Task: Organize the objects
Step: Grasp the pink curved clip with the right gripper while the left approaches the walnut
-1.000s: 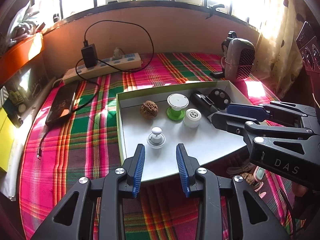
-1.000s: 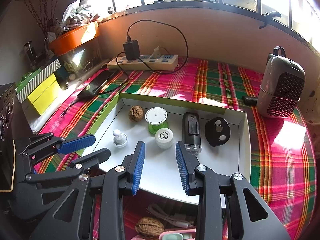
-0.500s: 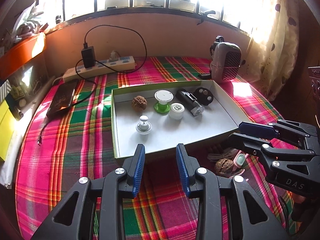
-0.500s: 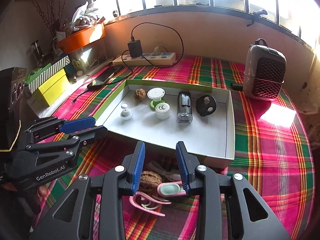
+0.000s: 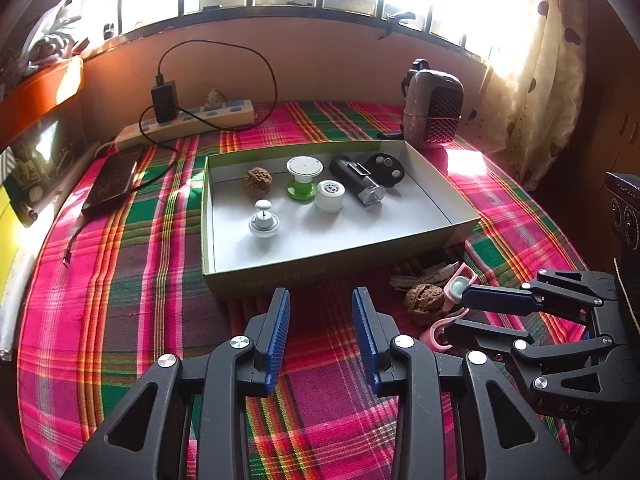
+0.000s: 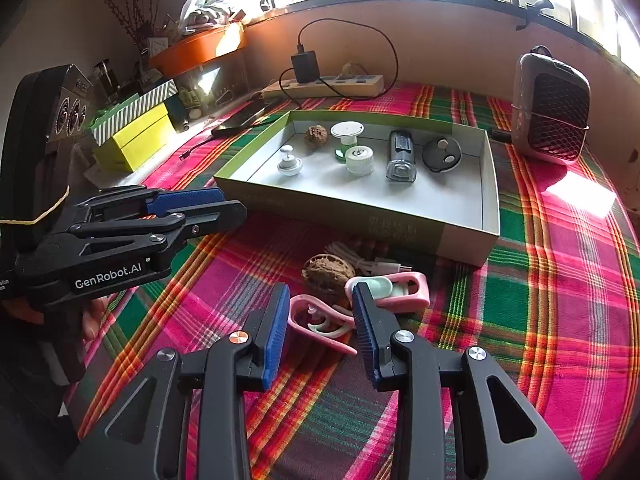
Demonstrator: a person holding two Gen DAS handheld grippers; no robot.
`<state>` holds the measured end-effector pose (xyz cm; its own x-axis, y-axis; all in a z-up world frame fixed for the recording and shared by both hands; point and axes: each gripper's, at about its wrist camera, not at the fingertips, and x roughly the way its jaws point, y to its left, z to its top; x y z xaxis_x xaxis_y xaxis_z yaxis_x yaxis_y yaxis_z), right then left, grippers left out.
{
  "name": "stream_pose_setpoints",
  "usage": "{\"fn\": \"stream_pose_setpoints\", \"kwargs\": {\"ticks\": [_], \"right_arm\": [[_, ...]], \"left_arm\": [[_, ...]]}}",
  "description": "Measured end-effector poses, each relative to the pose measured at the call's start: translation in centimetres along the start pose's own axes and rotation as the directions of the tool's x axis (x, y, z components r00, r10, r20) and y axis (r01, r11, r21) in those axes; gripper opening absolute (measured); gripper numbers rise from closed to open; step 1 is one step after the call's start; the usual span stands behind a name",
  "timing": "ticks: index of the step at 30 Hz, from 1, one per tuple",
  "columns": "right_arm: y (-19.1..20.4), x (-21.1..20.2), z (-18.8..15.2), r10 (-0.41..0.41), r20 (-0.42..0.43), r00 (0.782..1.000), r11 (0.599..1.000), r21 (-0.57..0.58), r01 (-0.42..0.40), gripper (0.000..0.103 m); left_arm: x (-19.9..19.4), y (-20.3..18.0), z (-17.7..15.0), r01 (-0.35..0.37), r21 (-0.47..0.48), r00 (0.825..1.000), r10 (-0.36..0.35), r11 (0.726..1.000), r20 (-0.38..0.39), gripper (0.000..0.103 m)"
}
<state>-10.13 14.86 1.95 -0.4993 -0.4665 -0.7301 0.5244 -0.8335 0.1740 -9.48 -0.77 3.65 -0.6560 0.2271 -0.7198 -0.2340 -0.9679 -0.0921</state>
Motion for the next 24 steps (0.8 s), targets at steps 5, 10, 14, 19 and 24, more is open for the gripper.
{"fn": "stream_pose_setpoints", "kwargs": {"ticks": [5,10,14,19,24], "right_arm": [[-0.2,0.3,-0.3,0.013,-0.002,1.0,1.0,0.004,-0.013,0.041],[-0.2,0.1,-0.6,0.023,-0.013,1.0,1.0,-0.007,-0.023,0.041],[0.4,-0.1,-0.9,0.051,-0.04,0.998,0.998,-0.04,-0.052,0.041],[0.4,0.6,-1.0,-0.011,-0.06,0.998,0.999,-0.052,0.008,0.041],[1.8,1.7,-1.3,-0.028,-0.087,0.996,0.992,-0.124,0.017,0.041]], "left_arm": [[0.1,-0.1,-0.4,0.0,-0.001,1.0,0.0,1.0,-0.013,0.031],[0.3,-0.1,-0.5,0.004,-0.001,1.0,-0.004,1.0,-0.019,0.031],[0.5,-0.2,-0.7,0.007,-0.001,1.0,-0.007,1.0,-0.027,0.03],[0.6,-0.2,-0.8,0.013,0.0,0.999,-0.013,1.0,-0.032,0.03],[0.7,-0.3,-1.0,0.015,0.0,0.999,-0.015,1.0,-0.038,0.031]]}}
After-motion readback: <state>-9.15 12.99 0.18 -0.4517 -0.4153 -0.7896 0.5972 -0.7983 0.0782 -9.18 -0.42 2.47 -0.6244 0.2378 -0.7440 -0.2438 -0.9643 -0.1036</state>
